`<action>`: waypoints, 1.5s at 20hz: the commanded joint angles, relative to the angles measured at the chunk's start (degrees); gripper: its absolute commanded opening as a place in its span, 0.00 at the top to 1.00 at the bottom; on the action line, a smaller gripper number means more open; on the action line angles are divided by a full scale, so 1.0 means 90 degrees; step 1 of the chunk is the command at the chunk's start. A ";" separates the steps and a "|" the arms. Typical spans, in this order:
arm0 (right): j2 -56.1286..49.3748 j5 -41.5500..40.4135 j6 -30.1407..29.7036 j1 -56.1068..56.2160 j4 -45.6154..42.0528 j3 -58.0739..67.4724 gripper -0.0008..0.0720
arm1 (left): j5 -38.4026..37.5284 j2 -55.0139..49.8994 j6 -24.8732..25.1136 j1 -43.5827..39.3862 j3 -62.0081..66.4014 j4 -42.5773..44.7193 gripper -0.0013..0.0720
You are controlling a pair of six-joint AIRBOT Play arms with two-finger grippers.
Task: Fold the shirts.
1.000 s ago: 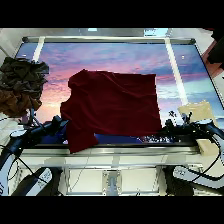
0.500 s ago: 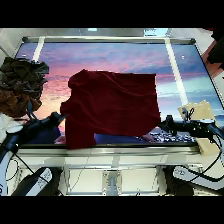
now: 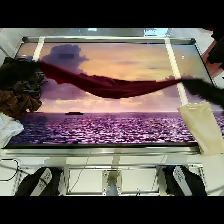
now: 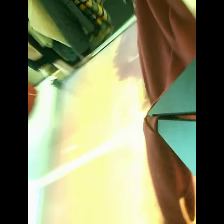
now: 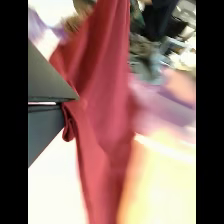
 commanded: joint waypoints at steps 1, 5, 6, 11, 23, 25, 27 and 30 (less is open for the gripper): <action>0.1416 -0.0988 0.0571 -0.0005 -0.1282 0.1800 0.96 | 0.0219 0.0719 -0.0296 0.0000 0.1877 0.0780 0.97; 0.1654 -0.1574 0.1294 -0.0002 -0.3487 0.3473 0.96 | 0.1722 0.1287 -0.1411 0.0002 0.2868 0.2419 0.97; 0.1574 -0.1724 0.1377 -0.0002 -0.3704 0.3645 0.96 | 0.1722 0.1277 -0.1695 0.0002 0.3007 0.2793 0.97; 0.0170 -0.0690 0.1409 0.0007 -0.2948 0.3633 0.96 | 0.0882 0.0534 -0.2186 0.0000 0.3021 0.2909 0.97; -0.4194 -0.2756 0.1275 0.2327 -0.4260 0.1404 0.95 | 0.1328 -0.4262 -0.3094 -0.2482 0.1634 0.6154 0.97; -0.4588 -0.3422 0.1392 0.2312 -0.4235 0.1404 0.95 | 0.1906 -0.4833 -0.3745 -0.2635 0.1639 0.6802 0.97; -0.4711 -0.3903 0.1384 0.2312 -0.4255 0.1404 0.95 | 0.2191 -0.5141 -0.4010 -0.2657 0.1639 0.6902 0.97; -0.4707 -0.3937 0.1384 0.2312 -0.4286 0.1406 0.95 | 0.2006 -0.5190 -0.4024 -0.2657 0.1668 0.6907 0.97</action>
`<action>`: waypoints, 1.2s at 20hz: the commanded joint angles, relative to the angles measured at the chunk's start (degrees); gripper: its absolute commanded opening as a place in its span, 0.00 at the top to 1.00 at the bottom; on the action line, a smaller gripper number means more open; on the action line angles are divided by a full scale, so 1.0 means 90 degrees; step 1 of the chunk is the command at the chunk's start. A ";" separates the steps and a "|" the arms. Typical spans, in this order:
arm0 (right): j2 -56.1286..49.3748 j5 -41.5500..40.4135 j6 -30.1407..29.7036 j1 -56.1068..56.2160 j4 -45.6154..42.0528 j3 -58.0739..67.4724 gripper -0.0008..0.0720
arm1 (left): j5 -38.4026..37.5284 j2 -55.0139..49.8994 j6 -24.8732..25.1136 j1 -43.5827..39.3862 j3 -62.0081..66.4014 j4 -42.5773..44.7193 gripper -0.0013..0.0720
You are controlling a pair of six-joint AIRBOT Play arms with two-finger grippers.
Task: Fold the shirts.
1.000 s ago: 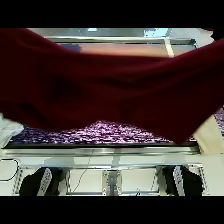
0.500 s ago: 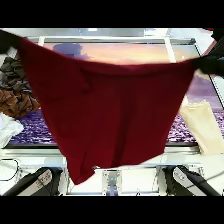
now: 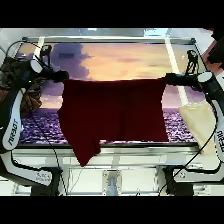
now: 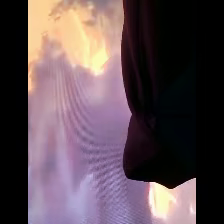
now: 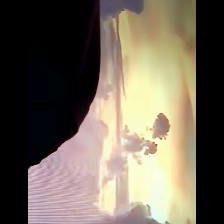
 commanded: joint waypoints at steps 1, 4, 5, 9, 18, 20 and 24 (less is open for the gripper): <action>-0.0155 -0.0328 0.0051 0.0032 -0.0199 -0.0027 0.95 | -0.0039 -0.0238 -0.0299 -0.0085 0.0044 0.0401 0.97; 0.0124 0.0124 0.0097 0.0032 -0.0835 -0.0029 0.96 | -0.0952 0.0114 0.0078 -0.0085 0.0119 0.0403 0.97; 0.0272 0.0364 0.0245 0.0032 -0.1139 -0.0029 0.96 | -0.1263 0.0304 0.0165 -0.0085 0.0112 0.0403 0.97; 0.0466 0.1792 0.0376 0.0049 -0.1768 -0.0129 0.95 | -0.2072 0.0818 0.0347 -0.0085 -0.0335 0.0396 0.97; 0.0457 0.1061 0.0379 0.0049 -0.1603 -0.1753 0.95 | -0.1090 0.1202 0.0274 -0.0085 -0.2965 0.0053 0.97; 0.0440 0.1030 0.0379 0.0049 -0.1486 -0.1855 0.95 | -0.0687 0.1202 0.0143 -0.0085 -0.3140 0.0053 0.97; 0.0437 0.1693 0.0379 0.0036 -0.1552 -0.1848 0.74 | -0.0639 0.1195 0.0129 -0.0083 -0.3128 0.0000 0.95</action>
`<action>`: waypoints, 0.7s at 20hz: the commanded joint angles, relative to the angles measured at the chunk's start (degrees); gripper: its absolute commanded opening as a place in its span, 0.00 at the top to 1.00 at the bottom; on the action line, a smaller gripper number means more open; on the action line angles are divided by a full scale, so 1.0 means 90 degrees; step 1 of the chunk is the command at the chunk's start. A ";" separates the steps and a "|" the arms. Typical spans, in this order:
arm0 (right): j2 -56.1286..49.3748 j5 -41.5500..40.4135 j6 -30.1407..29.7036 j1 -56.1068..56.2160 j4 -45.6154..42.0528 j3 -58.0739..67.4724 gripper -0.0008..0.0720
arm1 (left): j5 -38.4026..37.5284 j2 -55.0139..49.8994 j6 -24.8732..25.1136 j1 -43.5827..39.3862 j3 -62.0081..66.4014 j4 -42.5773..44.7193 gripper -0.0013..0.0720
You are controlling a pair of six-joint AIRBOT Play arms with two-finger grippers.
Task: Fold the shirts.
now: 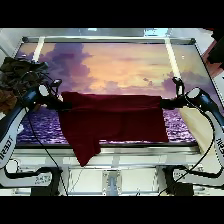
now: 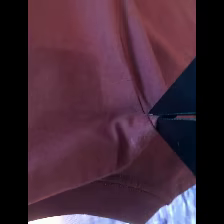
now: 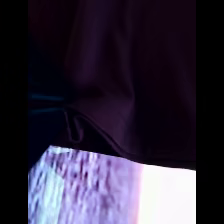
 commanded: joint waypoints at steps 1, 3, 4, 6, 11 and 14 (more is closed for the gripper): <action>-0.0002 0.0685 0.0002 -0.0015 -0.0112 -0.0068 0.52 | 0.0000 0.0007 -0.0061 0.0002 -0.0061 -0.0039 0.95; 0.0121 0.1139 0.0182 -0.0015 -0.0576 -0.0056 0.50 | -0.0559 0.0090 -0.0058 0.0002 0.0206 -0.0051 0.95; 0.0296 0.1248 0.0294 -0.0012 -0.0899 -0.0056 0.50 | -0.0838 0.0279 0.0022 0.0005 0.0342 -0.0036 0.95; 0.0899 0.1355 0.0593 -0.0015 -0.1795 -0.0056 0.50 | -0.1061 0.1049 0.0148 0.0005 0.0386 0.0209 0.95; 0.2307 0.0869 0.1379 -0.0015 -0.3247 -0.0066 0.45 | -0.1613 0.3383 -0.0481 0.0005 0.0034 0.1467 0.95; 0.2455 0.0556 0.1379 -0.0012 -0.2667 -0.0070 0.46 | -0.2152 0.3733 -0.0520 0.0002 -0.0568 0.1110 0.57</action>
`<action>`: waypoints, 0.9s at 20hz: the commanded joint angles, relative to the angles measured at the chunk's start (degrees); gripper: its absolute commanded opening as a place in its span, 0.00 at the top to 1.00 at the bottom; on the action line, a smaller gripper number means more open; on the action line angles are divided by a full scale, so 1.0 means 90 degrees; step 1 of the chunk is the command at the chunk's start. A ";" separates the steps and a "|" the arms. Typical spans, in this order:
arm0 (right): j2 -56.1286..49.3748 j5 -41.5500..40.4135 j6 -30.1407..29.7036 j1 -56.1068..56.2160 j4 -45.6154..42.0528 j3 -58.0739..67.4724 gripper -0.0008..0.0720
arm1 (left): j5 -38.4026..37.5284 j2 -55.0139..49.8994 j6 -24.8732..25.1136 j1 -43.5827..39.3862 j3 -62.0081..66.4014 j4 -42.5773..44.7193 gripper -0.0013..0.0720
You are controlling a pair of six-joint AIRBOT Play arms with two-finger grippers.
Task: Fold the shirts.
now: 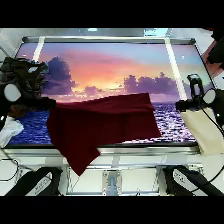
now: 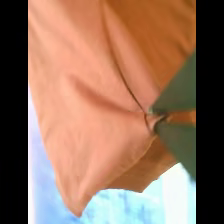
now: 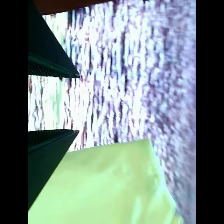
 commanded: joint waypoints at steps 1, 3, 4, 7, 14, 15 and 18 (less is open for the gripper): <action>0.0318 -0.0413 0.0189 0.0000 0.0272 -0.0010 0.46 | -0.0430 0.0529 -0.0180 0.0002 -0.0590 -0.0119 0.35; 0.0318 -0.0561 0.0158 0.0007 0.0631 -0.0010 0.46 | -0.0078 0.0471 -0.0187 0.0002 -0.0947 -0.0277 0.30; 0.0318 -0.0588 0.0138 0.0007 0.0738 -0.0010 0.46 | 0.0022 0.0469 -0.0233 0.0002 -0.1100 -0.0316 0.30; 0.0306 -0.0639 0.0104 0.0007 0.1207 -0.0010 0.46 | 0.0007 0.0471 -0.0678 0.0002 -0.1231 -0.0243 0.30; -0.0039 0.0158 -0.0585 0.0005 0.1795 -0.0012 0.46 | -0.0347 0.1620 -0.2521 0.0005 -0.3398 0.0500 0.30; -0.0041 0.0100 -0.0583 0.0005 0.1797 -0.0010 0.46 | -0.0476 0.2018 -0.2732 0.0002 -0.3798 0.0425 0.30; -0.0041 -0.0053 -0.0580 0.0007 0.1821 -0.0010 0.46 | -0.0867 0.2701 -0.2776 0.0005 -0.3701 0.0170 0.31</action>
